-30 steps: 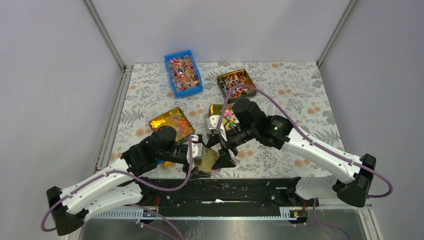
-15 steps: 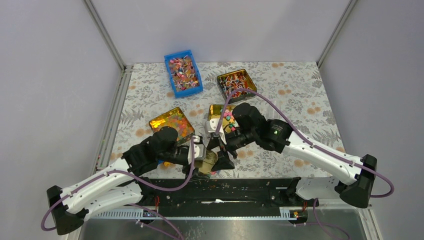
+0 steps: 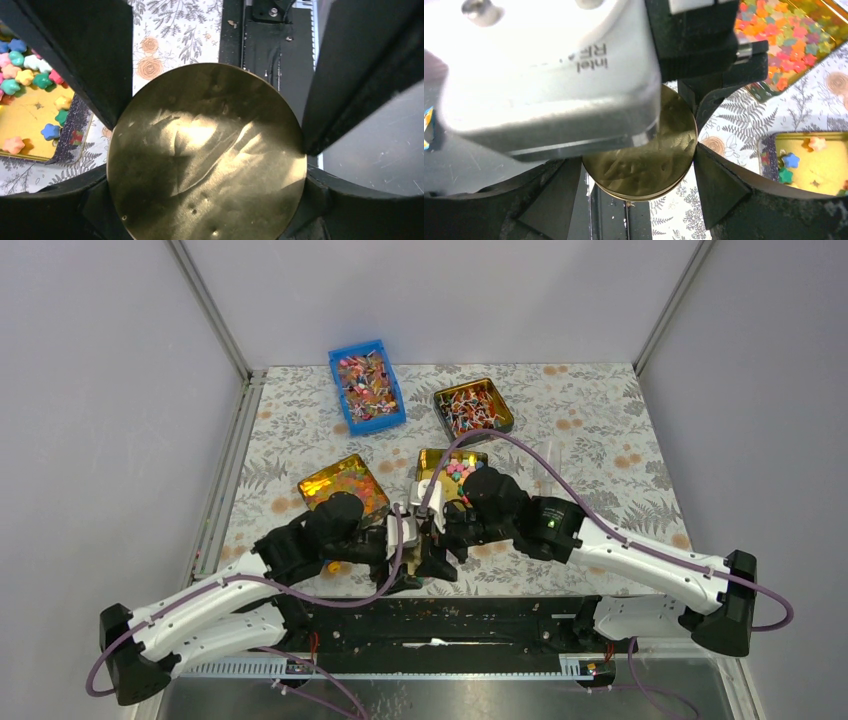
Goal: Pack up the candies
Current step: Screw the bottle lid onto the packing bottle, then place the packing bottle at the center of the board.
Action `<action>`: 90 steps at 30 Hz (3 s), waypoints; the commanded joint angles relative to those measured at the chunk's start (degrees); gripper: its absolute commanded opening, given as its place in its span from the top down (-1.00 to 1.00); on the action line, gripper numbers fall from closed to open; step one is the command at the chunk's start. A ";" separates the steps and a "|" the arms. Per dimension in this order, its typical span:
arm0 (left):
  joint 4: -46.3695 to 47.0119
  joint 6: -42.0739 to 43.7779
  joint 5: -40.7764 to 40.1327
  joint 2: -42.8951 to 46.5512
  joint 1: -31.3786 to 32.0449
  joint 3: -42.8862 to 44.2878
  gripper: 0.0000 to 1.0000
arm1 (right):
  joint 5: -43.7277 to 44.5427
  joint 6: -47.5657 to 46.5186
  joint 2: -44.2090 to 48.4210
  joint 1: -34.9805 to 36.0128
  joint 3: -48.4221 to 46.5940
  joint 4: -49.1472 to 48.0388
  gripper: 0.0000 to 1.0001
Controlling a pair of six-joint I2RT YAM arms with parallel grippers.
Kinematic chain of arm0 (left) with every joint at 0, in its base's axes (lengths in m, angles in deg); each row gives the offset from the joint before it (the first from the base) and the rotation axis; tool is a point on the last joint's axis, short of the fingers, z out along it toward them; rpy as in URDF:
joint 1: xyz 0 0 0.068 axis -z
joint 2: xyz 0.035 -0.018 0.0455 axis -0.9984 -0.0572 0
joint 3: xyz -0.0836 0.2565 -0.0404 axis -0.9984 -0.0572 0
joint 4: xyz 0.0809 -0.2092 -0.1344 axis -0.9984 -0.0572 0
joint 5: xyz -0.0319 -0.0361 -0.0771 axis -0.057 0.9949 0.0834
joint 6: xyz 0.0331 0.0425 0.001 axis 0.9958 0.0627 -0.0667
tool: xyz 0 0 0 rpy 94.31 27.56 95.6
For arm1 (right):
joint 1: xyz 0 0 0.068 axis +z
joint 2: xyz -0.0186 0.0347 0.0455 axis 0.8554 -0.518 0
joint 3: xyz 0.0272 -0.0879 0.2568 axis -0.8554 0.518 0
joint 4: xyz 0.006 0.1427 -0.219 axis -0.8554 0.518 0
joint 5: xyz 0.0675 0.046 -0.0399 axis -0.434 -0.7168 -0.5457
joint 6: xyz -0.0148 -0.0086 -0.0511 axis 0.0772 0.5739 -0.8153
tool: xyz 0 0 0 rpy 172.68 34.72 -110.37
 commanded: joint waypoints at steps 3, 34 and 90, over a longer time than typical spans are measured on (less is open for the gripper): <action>22.57 -7.18 -6.20 -0.98 -0.14 2.82 0.24 | 13.62 7.85 -2.18 1.69 1.45 -8.23 -0.44; 25.35 -5.05 -7.38 -7.21 -0.13 -9.72 0.23 | 18.01 4.42 13.45 -1.74 10.05 1.45 -0.99; 38.75 -18.43 7.29 -4.88 -24.31 -14.89 -0.98 | 3.52 14.26 13.21 -26.75 15.57 -2.63 -0.99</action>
